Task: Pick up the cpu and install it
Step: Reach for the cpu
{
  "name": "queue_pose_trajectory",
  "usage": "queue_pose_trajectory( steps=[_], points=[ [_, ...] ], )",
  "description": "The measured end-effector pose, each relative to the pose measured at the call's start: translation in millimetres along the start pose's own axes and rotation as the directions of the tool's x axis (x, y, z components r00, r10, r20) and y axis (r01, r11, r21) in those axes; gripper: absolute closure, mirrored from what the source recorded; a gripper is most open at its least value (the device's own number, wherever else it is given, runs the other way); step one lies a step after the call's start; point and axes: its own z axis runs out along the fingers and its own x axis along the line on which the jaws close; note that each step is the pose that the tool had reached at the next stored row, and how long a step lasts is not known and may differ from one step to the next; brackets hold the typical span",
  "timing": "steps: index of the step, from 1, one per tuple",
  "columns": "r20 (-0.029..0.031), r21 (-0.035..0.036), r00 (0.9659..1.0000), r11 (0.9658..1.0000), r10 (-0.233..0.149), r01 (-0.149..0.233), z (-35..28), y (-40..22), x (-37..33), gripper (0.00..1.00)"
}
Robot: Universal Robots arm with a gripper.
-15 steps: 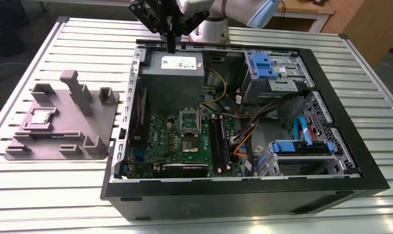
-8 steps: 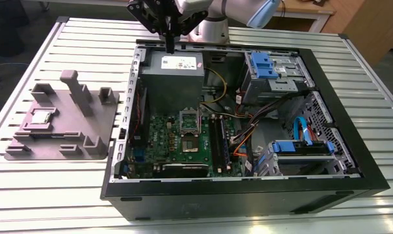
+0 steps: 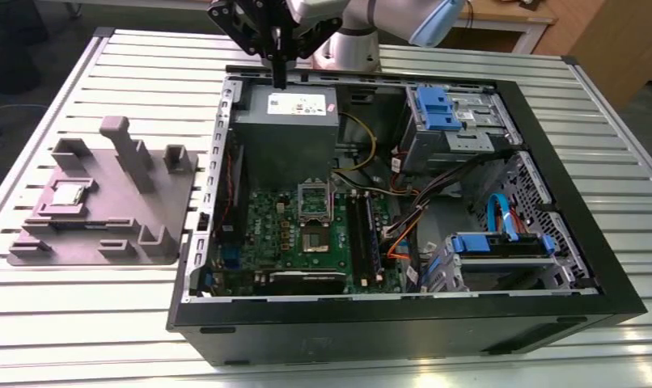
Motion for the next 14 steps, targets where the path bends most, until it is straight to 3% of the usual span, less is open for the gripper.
queue_pose_trajectory(
  steps=[7,9,14],
  points=[
    [-0.0009,0.0001,1.0000,1.0000,0.000,0.000,0.4,-0.3,3.2,0.90],
    [-0.0024,0.0001,1.0000,1.0000,0.000,0.000,1.2,-2.1,27.0,0.90],
    [-0.0024,0.0002,1.0000,1.0000,0.000,0.000,1.2,-2.2,27.7,0.90]
  ],
)
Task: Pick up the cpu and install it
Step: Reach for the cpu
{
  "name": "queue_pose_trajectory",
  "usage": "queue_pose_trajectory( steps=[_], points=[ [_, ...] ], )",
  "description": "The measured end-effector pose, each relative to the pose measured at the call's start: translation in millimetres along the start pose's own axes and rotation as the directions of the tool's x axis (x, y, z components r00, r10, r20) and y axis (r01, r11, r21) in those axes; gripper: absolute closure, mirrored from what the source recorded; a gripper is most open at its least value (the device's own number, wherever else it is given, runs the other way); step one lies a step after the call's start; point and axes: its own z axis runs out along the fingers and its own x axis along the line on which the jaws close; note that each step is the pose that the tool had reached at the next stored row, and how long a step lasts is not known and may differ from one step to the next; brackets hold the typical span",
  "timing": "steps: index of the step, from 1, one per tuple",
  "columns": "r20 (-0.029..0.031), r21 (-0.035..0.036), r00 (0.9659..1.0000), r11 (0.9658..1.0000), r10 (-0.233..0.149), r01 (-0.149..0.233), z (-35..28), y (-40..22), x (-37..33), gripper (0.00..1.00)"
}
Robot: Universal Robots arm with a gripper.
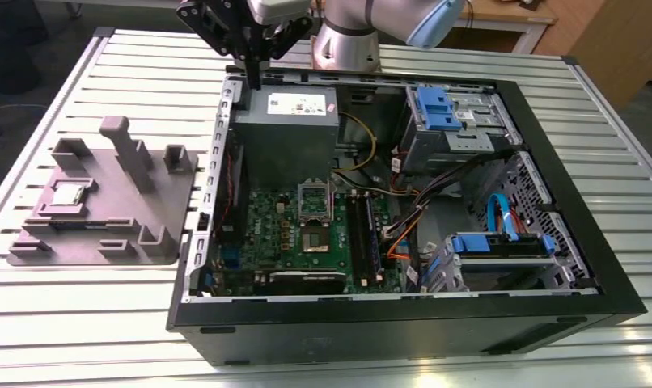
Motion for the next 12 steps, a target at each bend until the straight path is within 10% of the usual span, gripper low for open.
queue_pose_trajectory(
  steps=[12],
  points=[
    [0.0000,-0.0001,1.0000,1.0000,0.000,0.000,0.0,-0.2,2.8,0.90]
  ],
)
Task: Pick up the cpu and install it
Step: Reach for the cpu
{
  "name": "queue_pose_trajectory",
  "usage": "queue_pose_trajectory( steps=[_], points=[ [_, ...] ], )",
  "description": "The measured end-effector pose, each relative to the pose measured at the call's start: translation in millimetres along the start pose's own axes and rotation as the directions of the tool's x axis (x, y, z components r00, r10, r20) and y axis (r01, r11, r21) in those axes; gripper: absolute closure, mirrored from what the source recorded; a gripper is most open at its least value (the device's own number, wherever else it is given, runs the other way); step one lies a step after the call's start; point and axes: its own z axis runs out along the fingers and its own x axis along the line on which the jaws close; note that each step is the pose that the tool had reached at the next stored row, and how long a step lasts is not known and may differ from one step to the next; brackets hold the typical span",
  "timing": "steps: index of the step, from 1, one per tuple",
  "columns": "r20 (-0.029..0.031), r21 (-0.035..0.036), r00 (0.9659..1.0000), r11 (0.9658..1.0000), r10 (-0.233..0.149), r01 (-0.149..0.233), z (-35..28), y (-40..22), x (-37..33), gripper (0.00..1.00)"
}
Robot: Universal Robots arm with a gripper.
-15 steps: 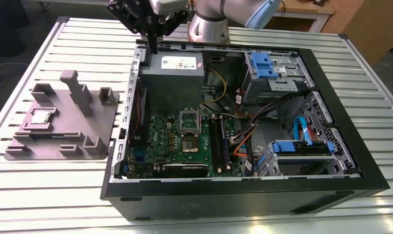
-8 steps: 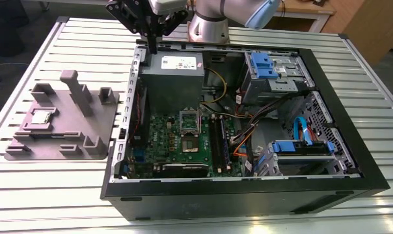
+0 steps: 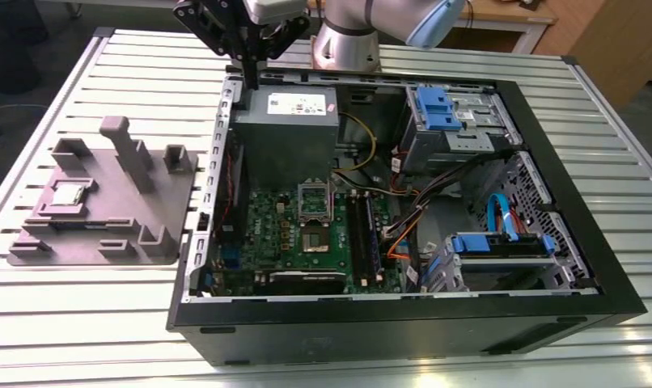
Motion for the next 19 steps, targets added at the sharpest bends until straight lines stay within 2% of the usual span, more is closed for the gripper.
queue_pose_trajectory(
  steps=[19],
  points=[
    [0.0000,0.0001,1.0000,1.0000,0.000,0.000,0.1,-0.6,7.1,0.90]
  ],
)
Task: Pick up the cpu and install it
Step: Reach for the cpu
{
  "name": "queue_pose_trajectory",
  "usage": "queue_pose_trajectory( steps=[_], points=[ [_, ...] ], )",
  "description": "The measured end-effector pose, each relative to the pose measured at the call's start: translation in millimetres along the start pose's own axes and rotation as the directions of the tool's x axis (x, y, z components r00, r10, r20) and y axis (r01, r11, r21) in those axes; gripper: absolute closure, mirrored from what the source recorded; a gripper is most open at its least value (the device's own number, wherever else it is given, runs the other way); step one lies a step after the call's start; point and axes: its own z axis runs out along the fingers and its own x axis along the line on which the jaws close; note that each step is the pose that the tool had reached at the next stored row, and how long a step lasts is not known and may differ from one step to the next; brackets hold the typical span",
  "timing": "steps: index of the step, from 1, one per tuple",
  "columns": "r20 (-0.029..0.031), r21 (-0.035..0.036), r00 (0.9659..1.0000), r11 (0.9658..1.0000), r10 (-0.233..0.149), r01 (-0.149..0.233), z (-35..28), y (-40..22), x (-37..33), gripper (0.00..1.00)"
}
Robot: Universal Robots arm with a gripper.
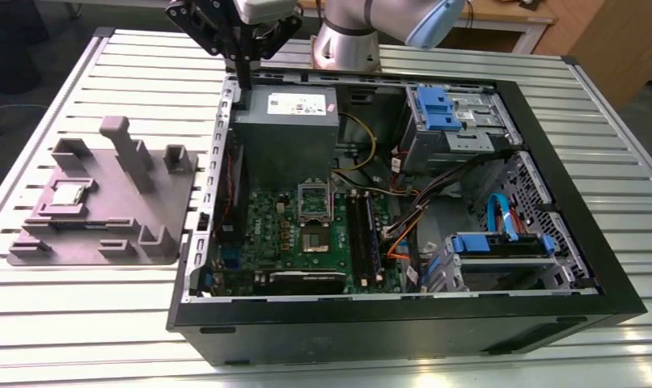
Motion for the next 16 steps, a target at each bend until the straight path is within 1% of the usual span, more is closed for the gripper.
queue_pose_trajectory(
  steps=[6,8,9,16],
  points=[
    [0.0000,0.0000,1.0000,1.0000,0.000,0.000,0.0,-0.1,1.4,0.90],
    [0.0000,0.0000,1.0000,1.0000,0.000,0.000,0.0,-0.2,2.7,0.90],
    [0.0000,0.0000,1.0000,1.0000,0.000,0.000,0.1,-0.5,6.9,0.90],
    [0.0000,0.0000,1.0000,1.0000,0.000,0.000,0.2,-0.7,9.2,0.90]
  ],
)
